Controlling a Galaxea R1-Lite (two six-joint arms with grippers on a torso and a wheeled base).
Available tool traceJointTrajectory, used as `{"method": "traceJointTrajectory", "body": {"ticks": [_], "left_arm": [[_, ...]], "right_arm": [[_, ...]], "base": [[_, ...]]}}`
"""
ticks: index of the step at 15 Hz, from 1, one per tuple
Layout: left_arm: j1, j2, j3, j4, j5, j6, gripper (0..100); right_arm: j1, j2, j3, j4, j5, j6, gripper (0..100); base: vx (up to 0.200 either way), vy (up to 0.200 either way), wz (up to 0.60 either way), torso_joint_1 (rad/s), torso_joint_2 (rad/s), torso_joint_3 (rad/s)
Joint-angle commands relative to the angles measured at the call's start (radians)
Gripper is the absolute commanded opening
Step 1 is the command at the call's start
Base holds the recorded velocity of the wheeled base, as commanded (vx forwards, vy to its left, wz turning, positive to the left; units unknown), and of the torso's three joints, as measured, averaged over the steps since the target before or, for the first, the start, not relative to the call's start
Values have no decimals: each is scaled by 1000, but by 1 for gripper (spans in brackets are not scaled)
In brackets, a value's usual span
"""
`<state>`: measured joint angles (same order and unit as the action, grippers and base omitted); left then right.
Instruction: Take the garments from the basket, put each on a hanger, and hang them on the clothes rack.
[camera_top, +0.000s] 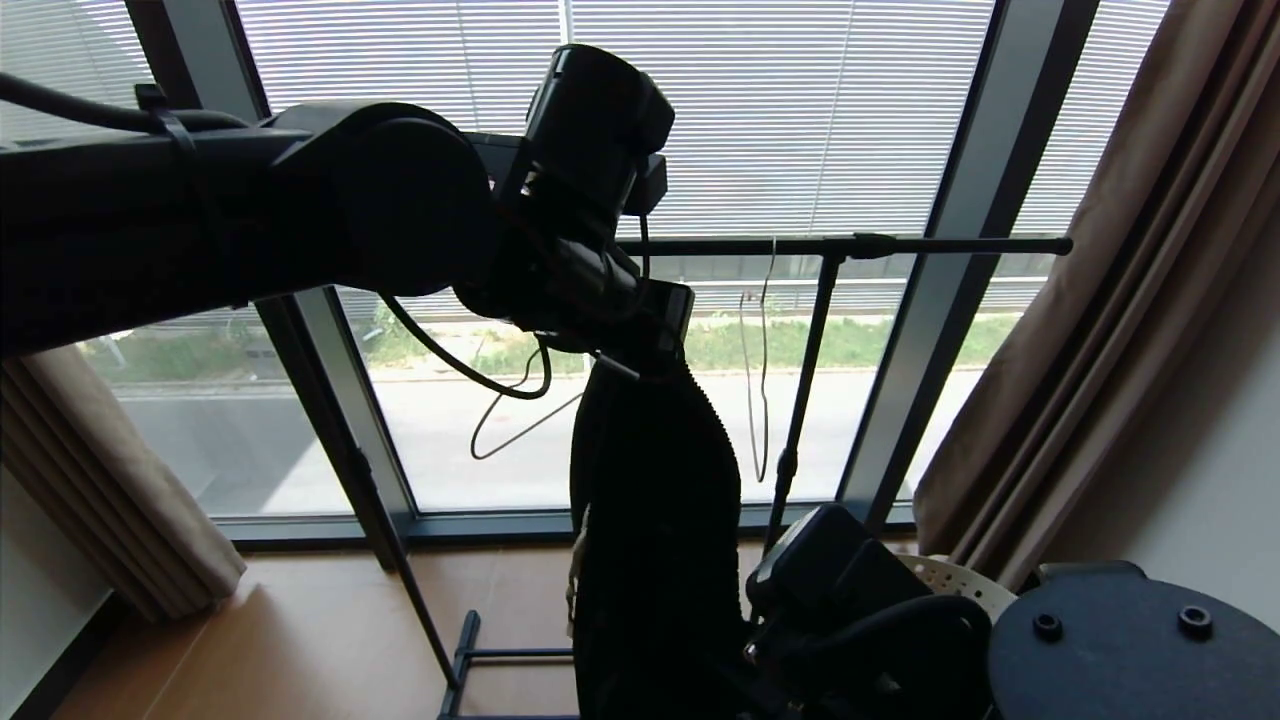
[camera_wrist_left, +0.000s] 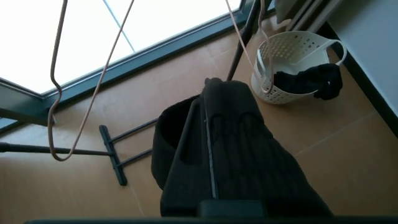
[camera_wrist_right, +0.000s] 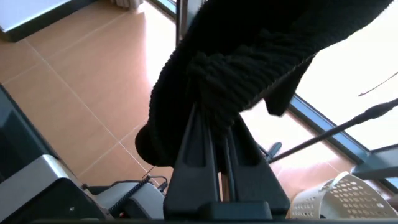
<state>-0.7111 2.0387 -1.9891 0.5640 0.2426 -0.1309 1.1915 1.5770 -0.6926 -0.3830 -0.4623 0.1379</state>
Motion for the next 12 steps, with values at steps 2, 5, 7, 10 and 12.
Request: {"method": "traceJointTrajectory", "body": {"ticks": [2, 5, 7, 10, 12], "left_arm": [[5, -78, 59, 2, -2, -1, 0], [30, -281, 342, -3, -2, 4, 0], [30, -338, 415, -3, -2, 4, 0], [21, -485, 632, -13, -2, 7, 0], [1, -543, 745, -46, -2, 5, 0]], "right_arm": [[-58, -77, 64, 1, -9, 0, 0], [-276, -114, 94, 1, -12, -9, 0], [-326, -95, 51, 3, -10, -24, 0], [-432, 31, -157, 18, -10, -38, 0], [-440, 98, -305, 87, -10, -37, 0]], "base": [[0, 0, 0, 0, 0, 0], [0, 0, 0, 0, 0, 0], [0, 0, 0, 0, 0, 0], [0, 0, 0, 0, 0, 0], [0, 0, 0, 0, 0, 0]]}}
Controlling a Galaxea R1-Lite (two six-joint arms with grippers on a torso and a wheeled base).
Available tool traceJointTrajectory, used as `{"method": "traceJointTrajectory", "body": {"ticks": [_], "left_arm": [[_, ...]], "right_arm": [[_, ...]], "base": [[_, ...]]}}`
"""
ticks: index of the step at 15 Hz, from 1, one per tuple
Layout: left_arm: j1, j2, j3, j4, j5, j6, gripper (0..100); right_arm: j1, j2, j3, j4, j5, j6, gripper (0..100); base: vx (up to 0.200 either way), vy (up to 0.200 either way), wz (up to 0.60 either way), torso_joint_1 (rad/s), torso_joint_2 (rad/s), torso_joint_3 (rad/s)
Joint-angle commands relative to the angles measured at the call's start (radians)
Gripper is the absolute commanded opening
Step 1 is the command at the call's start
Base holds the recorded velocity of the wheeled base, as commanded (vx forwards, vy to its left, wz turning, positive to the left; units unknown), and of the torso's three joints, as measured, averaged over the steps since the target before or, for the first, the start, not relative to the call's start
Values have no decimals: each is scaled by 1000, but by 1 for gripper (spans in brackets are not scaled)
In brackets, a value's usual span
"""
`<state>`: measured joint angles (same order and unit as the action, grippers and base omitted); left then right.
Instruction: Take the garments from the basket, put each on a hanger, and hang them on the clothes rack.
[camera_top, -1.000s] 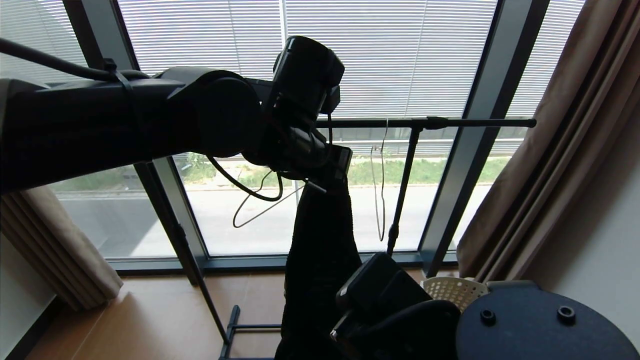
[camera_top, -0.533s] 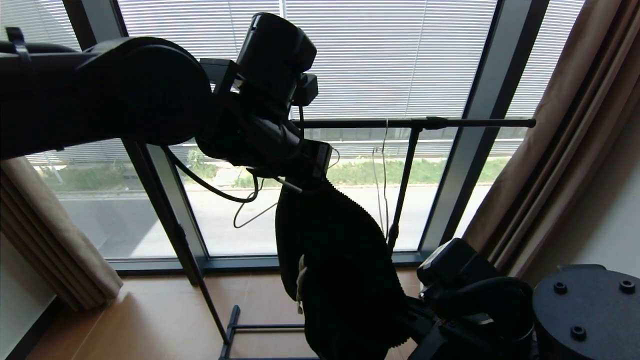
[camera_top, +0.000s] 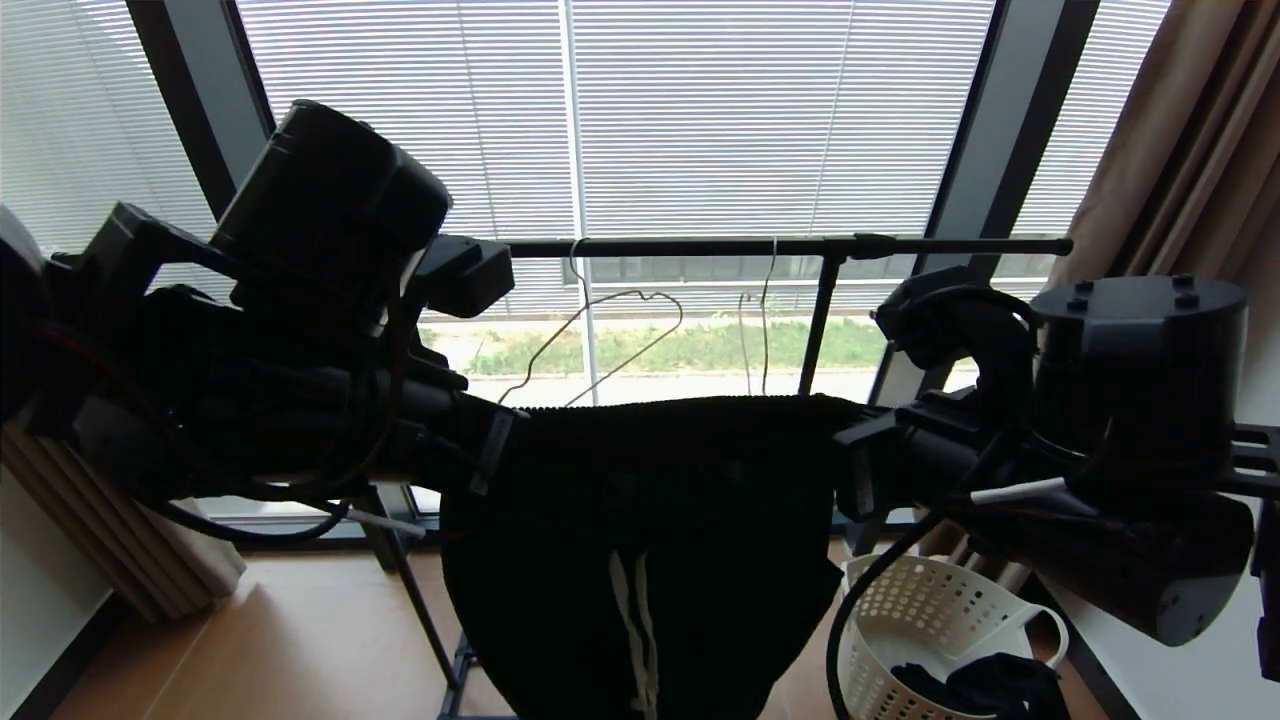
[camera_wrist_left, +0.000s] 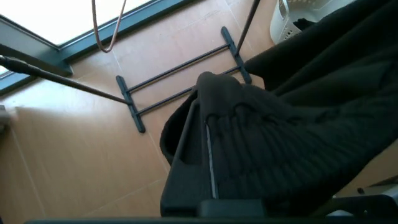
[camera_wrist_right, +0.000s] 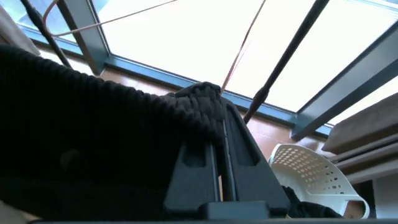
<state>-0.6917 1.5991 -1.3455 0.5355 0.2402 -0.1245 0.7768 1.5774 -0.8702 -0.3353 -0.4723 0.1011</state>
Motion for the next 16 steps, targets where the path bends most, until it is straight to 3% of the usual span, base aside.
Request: {"method": "traceJointTrajectory", "body": {"ticks": [1, 3, 6, 10, 16], "left_arm": [[-37, -123, 157, -31, 1, -1, 0], [-71, -133, 244, -69, 1, -4, 0], [-173, -100, 375, -230, -41, -9, 0], [-259, 5, 319, -330, -99, -9, 0], [-310, 76, 233, -353, -136, -61, 0]], "right_arm": [[-25, 130, -190, 59, 0, 0, 0], [-25, 188, -285, 67, 0, 0, 0], [-10, 292, -461, 91, 0, 0, 0], [48, 349, -552, 94, 0, 0, 0], [101, 348, -552, 94, 0, 6, 0]], "base": [[0, 0, 0, 0, 0, 0], [0, 0, 0, 0, 0, 0], [0, 0, 0, 0, 0, 0], [0, 0, 0, 0, 0, 0], [0, 0, 0, 0, 0, 0]]}}
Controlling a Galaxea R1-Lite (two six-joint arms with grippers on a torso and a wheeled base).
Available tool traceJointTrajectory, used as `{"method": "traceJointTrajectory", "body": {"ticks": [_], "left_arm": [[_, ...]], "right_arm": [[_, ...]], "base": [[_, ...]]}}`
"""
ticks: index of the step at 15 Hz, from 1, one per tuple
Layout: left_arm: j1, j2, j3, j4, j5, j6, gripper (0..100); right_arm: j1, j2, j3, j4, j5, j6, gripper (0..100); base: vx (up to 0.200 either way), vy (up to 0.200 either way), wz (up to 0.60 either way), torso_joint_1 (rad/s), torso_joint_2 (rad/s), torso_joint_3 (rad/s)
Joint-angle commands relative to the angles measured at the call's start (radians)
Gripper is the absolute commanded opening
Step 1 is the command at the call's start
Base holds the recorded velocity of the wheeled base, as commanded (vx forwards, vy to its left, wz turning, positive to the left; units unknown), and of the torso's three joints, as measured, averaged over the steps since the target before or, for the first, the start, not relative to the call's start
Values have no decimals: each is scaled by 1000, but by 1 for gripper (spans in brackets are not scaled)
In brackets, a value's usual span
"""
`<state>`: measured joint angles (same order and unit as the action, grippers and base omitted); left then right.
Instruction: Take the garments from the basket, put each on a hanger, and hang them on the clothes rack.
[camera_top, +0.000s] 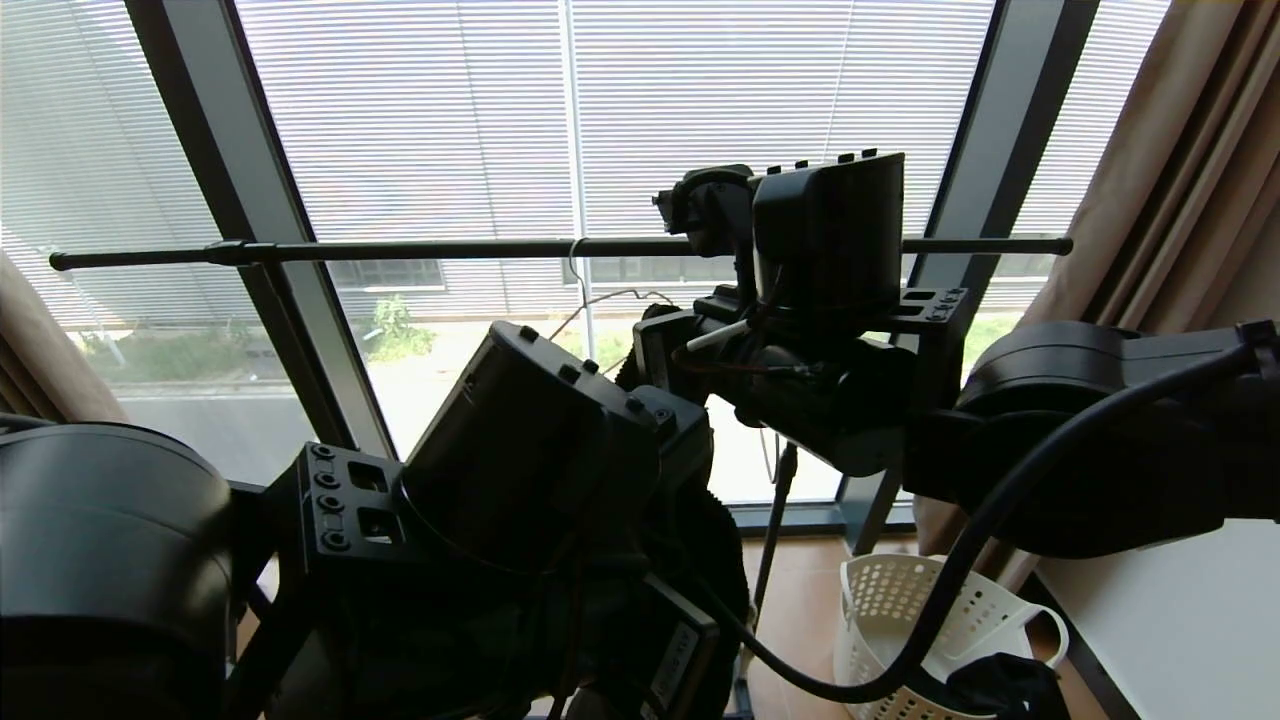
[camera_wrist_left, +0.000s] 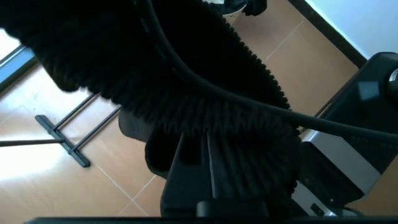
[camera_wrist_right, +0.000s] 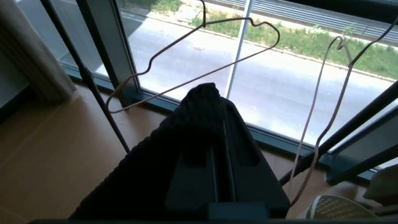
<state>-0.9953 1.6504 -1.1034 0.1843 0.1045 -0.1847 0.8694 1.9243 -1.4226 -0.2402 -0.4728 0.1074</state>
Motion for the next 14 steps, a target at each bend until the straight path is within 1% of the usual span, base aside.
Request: {"method": "traceJointTrajectory", "body": {"ticks": [1, 3, 5, 6, 7, 8, 9, 10, 11, 12, 14], "left_arm": [[-6, 25, -6, -2, 3, -2, 0], [-3, -6, 43, -2, 8, -15, 0], [12, -69, 102, -2, 8, -19, 0], [12, -69, 102, -2, 8, -19, 0], [50, -129, 162, -2, 11, -19, 0], [57, -138, 169, -2, 11, -19, 0], [96, -170, 191, -2, 14, -16, 0], [149, -199, 197, -2, 14, -13, 0], [173, -207, 195, -2, 14, -13, 0], [215, -210, 188, -3, 12, -13, 0], [279, -198, 145, -3, 11, -12, 0]], "right_arm": [[13, -2, 4, -1, 0, 5, 0], [8, -27, 39, -2, 0, 40, 0], [-33, -82, 105, -2, 0, 54, 0], [-33, -82, 105, -2, 0, 54, 0], [-84, -149, 174, -4, 0, 67, 0], [-93, -160, 183, -4, 2, 67, 0], [-125, -209, 232, -4, 2, 69, 0], [-150, -280, 306, -7, 2, 69, 0], [-155, -314, 343, -7, 2, 69, 0], [-155, -367, 406, -10, 3, 67, 0], [-153, -447, 510, -13, 8, 67, 0]], "base": [[0, 0, 0, 0, 0, 0], [0, 0, 0, 0, 0, 0], [0, 0, 0, 0, 0, 0], [0, 0, 0, 0, 0, 0], [0, 0, 0, 0, 0, 0], [0, 0, 0, 0, 0, 0], [0, 0, 0, 0, 0, 0], [0, 0, 0, 0, 0, 0], [0, 0, 0, 0, 0, 0], [0, 0, 0, 0, 0, 0], [0, 0, 0, 0, 0, 0]]}}
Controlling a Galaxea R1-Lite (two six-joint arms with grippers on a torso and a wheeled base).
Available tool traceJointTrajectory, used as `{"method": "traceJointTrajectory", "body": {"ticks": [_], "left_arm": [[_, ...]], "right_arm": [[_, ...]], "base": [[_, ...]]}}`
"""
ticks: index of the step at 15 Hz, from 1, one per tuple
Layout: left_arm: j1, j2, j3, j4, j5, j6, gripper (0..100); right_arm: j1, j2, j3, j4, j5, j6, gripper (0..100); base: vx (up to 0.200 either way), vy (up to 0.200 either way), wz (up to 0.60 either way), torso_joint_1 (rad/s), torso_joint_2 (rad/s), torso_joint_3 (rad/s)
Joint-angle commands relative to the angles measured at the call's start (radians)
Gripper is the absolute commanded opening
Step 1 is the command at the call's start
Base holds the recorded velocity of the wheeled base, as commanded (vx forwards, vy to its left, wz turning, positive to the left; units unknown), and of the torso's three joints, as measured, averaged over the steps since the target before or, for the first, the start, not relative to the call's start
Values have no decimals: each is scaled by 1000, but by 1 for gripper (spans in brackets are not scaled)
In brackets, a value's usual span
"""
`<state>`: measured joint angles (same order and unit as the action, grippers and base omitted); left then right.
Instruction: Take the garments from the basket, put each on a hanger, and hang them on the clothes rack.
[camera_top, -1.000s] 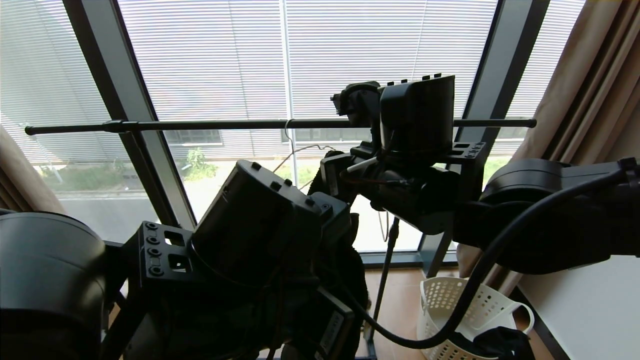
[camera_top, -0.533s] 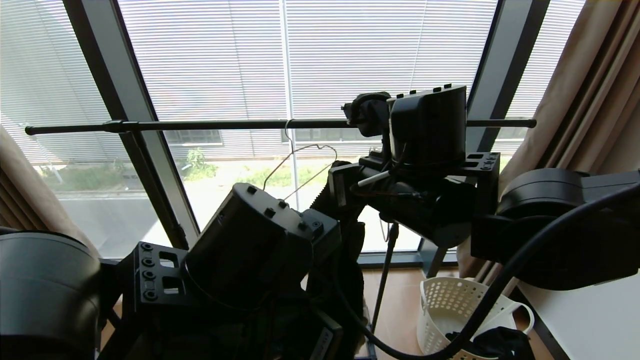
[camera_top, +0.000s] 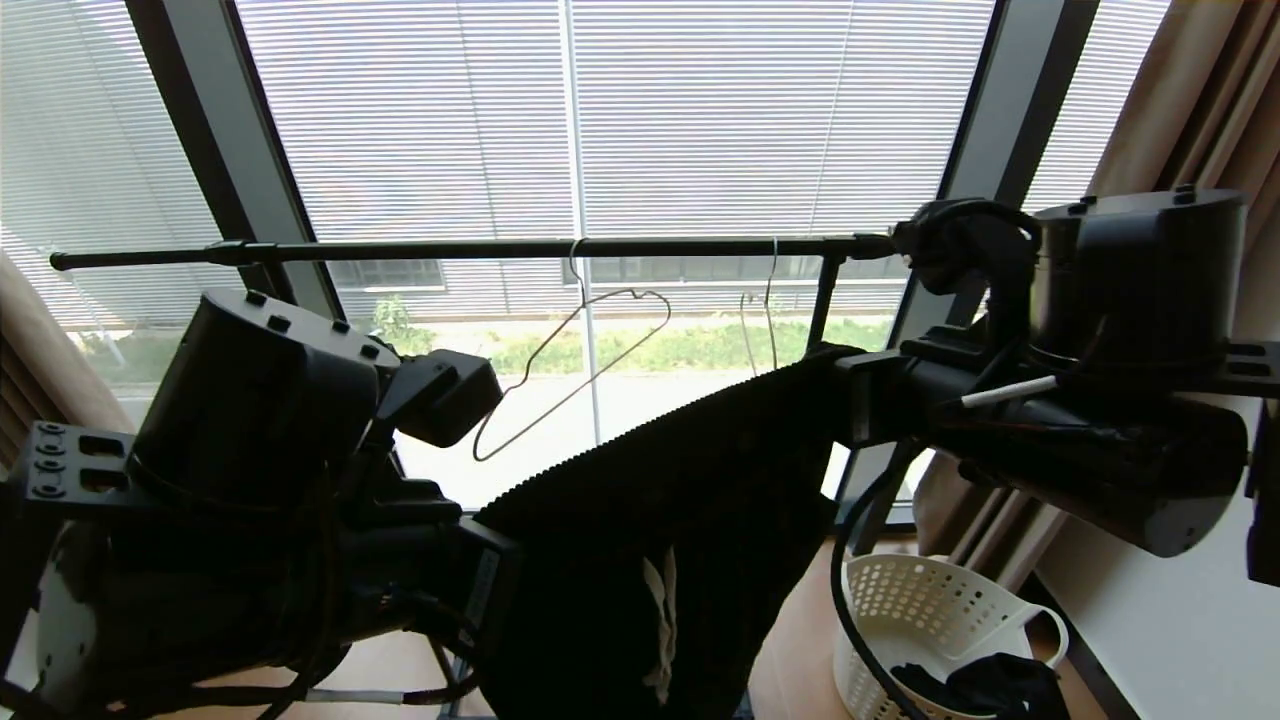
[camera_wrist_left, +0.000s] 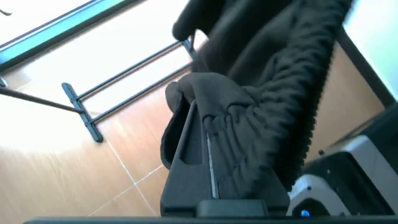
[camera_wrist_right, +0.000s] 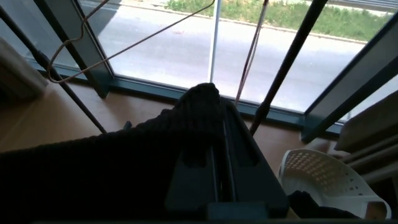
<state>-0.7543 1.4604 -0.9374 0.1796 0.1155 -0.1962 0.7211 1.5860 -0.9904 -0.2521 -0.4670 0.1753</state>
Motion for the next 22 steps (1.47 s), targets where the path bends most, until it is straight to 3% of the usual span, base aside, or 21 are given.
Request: {"method": "traceJointTrajectory", "body": {"ticks": [1, 5, 9, 15, 16, 22], "left_arm": [[61, 15, -49, 1, 0, 0, 0], [90, 104, -164, 3, 3, 0, 0], [95, 161, -248, 6, 30, 0, 0], [89, 187, -353, 9, 64, 0, 0], [85, 187, -359, 9, 81, 0, 0], [79, 187, -428, 15, 141, 4, 0]], "right_arm": [[0, -129, 119, -3, 4, 0, 0], [104, -173, 260, -6, 8, 3, 0], [109, -149, 282, -7, 65, 46, 0], [109, -110, 342, -6, 82, 41, 0], [109, -113, 358, -6, 91, 30, 100], [153, -178, 470, -9, 154, -128, 100]], "base": [[0, 0, 0, 0, 0, 0], [0, 0, 0, 0, 0, 0], [0, 0, 0, 0, 0, 0], [0, 0, 0, 0, 0, 0], [0, 0, 0, 0, 0, 0], [0, 0, 0, 0, 0, 0]]}}
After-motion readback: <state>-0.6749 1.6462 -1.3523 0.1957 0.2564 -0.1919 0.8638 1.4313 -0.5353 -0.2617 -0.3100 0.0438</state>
